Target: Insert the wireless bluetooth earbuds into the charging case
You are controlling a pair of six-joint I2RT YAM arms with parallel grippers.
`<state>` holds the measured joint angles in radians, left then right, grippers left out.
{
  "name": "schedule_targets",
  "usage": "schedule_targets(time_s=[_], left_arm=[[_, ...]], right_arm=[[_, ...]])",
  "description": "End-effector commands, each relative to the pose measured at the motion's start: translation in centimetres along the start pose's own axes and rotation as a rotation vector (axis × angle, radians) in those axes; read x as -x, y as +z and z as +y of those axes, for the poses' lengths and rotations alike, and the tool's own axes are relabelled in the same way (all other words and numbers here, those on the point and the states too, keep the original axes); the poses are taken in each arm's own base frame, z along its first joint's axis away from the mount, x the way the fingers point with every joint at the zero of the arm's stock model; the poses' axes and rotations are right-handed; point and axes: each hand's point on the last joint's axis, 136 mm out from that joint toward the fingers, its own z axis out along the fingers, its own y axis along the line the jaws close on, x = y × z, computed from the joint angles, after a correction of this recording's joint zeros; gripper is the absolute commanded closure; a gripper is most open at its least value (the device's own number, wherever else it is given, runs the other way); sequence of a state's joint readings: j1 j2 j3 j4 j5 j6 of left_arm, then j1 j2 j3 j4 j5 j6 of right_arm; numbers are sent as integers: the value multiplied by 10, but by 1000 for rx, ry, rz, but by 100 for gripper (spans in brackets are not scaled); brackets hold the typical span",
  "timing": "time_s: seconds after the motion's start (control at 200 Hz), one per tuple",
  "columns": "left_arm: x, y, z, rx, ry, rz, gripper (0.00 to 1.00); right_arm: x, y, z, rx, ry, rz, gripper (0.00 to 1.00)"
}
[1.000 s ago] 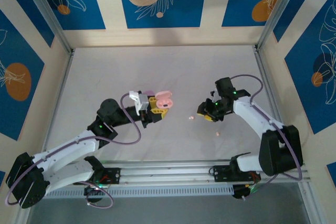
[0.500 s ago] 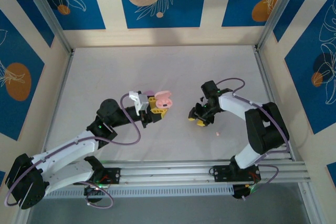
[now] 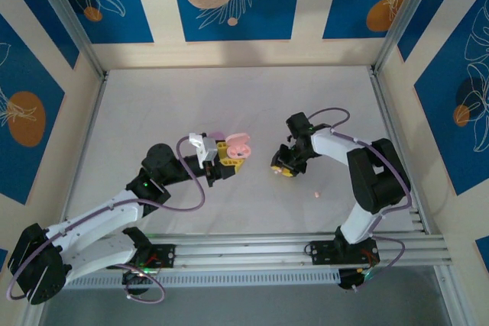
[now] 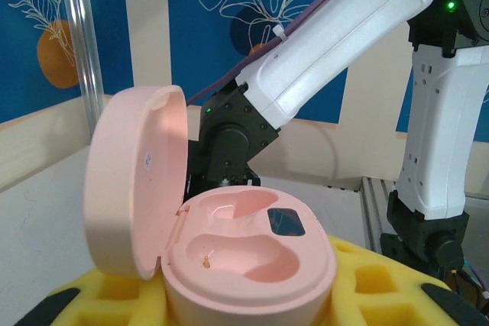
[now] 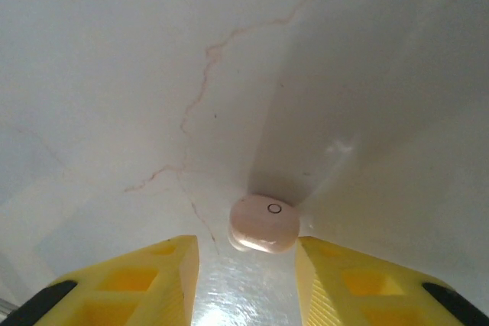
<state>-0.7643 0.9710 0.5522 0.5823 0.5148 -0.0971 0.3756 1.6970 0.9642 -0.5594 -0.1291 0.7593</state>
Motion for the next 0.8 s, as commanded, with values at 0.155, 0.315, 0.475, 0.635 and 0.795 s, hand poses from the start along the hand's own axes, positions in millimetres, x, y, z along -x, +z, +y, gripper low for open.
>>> schedule_targets(time_s=[0.155, 0.315, 0.475, 0.635, 0.795], left_arm=[[18, -2, -5, -3, 32, -39, 71], [18, -3, -4, 1, 32, -39, 71], [18, -3, -4, 4, 28, -37, 71], [18, -5, -4, 8, 28, -36, 71], [18, -6, -5, 11, 31, -36, 71]], right_arm=[[12, 2, 7, -22, -35, -17, 62], [13, 3, 12, -32, -78, -15, 64], [14, 4, 14, -60, -106, -13, 65], [13, 3, 10, -146, -157, -15, 65], [16, -1, 6, -231, -222, -28, 65]])
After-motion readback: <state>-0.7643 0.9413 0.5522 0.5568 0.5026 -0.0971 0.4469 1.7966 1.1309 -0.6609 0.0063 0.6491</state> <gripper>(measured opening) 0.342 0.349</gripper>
